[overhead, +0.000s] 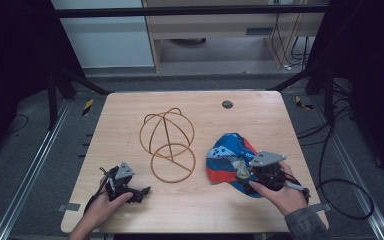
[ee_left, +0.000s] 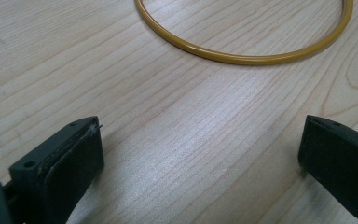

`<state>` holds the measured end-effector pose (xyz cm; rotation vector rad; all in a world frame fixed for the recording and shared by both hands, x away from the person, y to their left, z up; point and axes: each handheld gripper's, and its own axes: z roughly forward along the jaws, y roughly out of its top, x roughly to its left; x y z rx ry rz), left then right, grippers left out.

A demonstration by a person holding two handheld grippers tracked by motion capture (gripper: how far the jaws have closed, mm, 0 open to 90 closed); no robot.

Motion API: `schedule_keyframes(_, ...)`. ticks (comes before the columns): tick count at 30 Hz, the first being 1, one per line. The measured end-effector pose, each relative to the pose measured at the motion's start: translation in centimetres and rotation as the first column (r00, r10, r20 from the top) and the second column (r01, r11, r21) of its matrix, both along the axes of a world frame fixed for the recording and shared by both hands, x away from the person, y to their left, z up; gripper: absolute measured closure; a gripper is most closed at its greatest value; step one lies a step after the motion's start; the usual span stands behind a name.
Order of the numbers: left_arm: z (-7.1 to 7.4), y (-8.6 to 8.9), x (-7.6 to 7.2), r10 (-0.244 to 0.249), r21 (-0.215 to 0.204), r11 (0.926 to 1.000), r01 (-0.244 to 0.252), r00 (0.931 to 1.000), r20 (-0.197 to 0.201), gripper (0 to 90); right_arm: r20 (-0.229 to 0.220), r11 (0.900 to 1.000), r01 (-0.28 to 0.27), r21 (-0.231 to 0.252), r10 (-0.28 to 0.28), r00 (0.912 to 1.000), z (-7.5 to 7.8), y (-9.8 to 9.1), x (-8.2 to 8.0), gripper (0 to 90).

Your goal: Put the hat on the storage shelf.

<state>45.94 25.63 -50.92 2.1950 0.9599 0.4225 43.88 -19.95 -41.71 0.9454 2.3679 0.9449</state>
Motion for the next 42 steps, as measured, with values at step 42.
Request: schedule_keyframes(42, 0.0, -0.1, 0.0, 0.003, 0.001, 1.0000, -0.003, 1.0000, 0.000, 0.0, -0.295, 0.9880, -0.060, -0.143, 0.016, 0.9553, 1.7, 1.5, 8.6, 21.8)
